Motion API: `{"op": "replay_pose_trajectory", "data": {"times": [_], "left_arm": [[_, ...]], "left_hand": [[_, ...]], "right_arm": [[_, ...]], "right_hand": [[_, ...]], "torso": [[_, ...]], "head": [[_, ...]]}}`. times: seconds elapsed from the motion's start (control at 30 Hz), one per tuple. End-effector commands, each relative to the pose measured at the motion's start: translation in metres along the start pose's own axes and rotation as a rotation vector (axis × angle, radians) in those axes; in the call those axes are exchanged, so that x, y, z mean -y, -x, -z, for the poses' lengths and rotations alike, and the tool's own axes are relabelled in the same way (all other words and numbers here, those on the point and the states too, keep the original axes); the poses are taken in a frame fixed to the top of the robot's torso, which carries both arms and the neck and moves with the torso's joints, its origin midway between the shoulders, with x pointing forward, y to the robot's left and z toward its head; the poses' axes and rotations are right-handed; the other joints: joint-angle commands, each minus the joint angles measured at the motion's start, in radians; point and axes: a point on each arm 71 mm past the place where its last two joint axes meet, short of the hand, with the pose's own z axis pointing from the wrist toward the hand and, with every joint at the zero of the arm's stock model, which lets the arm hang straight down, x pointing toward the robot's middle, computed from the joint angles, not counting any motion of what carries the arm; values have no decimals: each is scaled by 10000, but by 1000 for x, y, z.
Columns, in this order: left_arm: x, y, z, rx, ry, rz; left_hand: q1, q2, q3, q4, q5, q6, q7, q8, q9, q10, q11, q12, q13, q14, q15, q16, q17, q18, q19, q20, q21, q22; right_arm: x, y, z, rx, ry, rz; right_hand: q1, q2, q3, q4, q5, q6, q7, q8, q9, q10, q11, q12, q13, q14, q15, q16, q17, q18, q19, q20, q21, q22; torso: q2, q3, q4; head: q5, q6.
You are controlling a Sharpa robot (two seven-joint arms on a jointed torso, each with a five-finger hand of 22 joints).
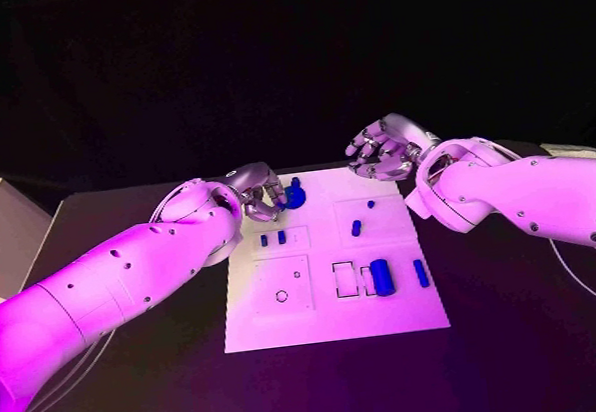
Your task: Assemble the parts on the task board
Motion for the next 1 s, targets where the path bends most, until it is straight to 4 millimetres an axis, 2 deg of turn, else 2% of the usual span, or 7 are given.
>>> {"op": "replay_pose_trajectory", "data": {"times": [0.03, 0.2, 0.4, 0.67, 0.83, 0.9, 1.0], "left_arm": [[-3, 0, 3, -441, 373, 604], [-8, 3, 7, -664, 524, 666], [-11, 4, 11, -798, 569, 447], [-10, 2, 10, -927, 557, 120], [-11, 2, 9, -935, 606, 64], [-12, 1, 9, -956, 626, 54], [-13, 1, 9, -982, 641, 61]], "left_hand": [[-125, -18, 18, -11, -13, 85, 17, -69, 13, 72, 9, -67, 12, 74, 16, 58, 43, -149, 94, -26, 46, 47], [-131, -20, 17, -12, -12, 87, 15, -73, 14, 77, 8, -77, 11, 83, 16, 63, 51, -153, 108, -25, 56, 60], [-145, -27, 13, -18, -10, 91, 10, -82, 15, 89, 7, -106, 10, 91, 16, 67, 39, -156, 127, -24, 69, 74], [-314, -44, -76, 50, -37, 126, -2, -121, 32, 160, 1, -252, 13, 93, 23, 67, -28, -155, 115, -9, 41, 47], [-331, -38, -92, 61, -39, 132, -7, -126, 36, 173, -3, -271, 15, 92, 22, 66, -40, -155, 114, -7, 34, 42], [-334, -34, -98, 62, -41, 136, -12, -126, 38, 182, -6, -276, 17, 87, 21, 63, -54, -155, 113, -6, 31, 38], [-334, -27, -106, 61, -43, 146, -21, -125, 43, 200, -13, -283, 21, 80, 18, 59, -76, -152, 105, -7, 21, 27]], "right_arm": [[0, -1, 0, -198, 62, 124], [0, -1, 0, -207, 44, 139], [1, 0, 1, -208, 37, 155], [0, -1, 0, -235, 73, 158], [0, -2, 0, -266, 82, 159], [0, -2, 0, -318, 75, 164], [-1, -3, 0, -369, 74, 169]], "right_hand": [[-55, -12, -17, -34, 45, -14, 48, -46, -8, 30, 11, -59, -22, 163, 57, -40, -16, 57, -2, 47, -68, -17], [-55, -11, -15, -36, 53, -14, 49, -46, -9, 25, 13, -74, -36, 159, 58, -47, -24, 58, -4, 48, -72, -19], [-54, -15, -9, -49, 73, -22, 56, -52, -11, 5, 23, -130, -87, 147, 64, -62, -41, 66, -22, 52, -119, -45], [-53, -11, 2, -61, 82, -25, 64, -56, -12, -9, 32, -191, -144, 144, 71, -62, -37, 64, -21, 58, -115, -37], [-58, -14, 2, -63, 82, -28, 69, -58, -13, -12, 38, -212, -165, 130, 75, -88, -73, 75, -41, 60, -173, -74], [-62, -14, 2, -64, 82, -30, 71, -59, -13, -14, 41, -225, -178, 122, 78, -100, -90, 77, -48, 62, -190, -83], [-77, -17, 0, -64, 81, -36, 79, -63, -15, -22, 51, -261, -214, 114, 86, -107, -96, 81, -60, 68, -219, -99]], "torso": [[-12, -12, 16], [-17, -31, 26], [-10, -31, 35], [11, -28, 10], [6, -12, 5], [1, -7, 8], [4, -6, 4]], "head": [[14, 1], [11, -10], [34, -37], [37, -71], [75, -72], [10, -69], [14, -74]]}}
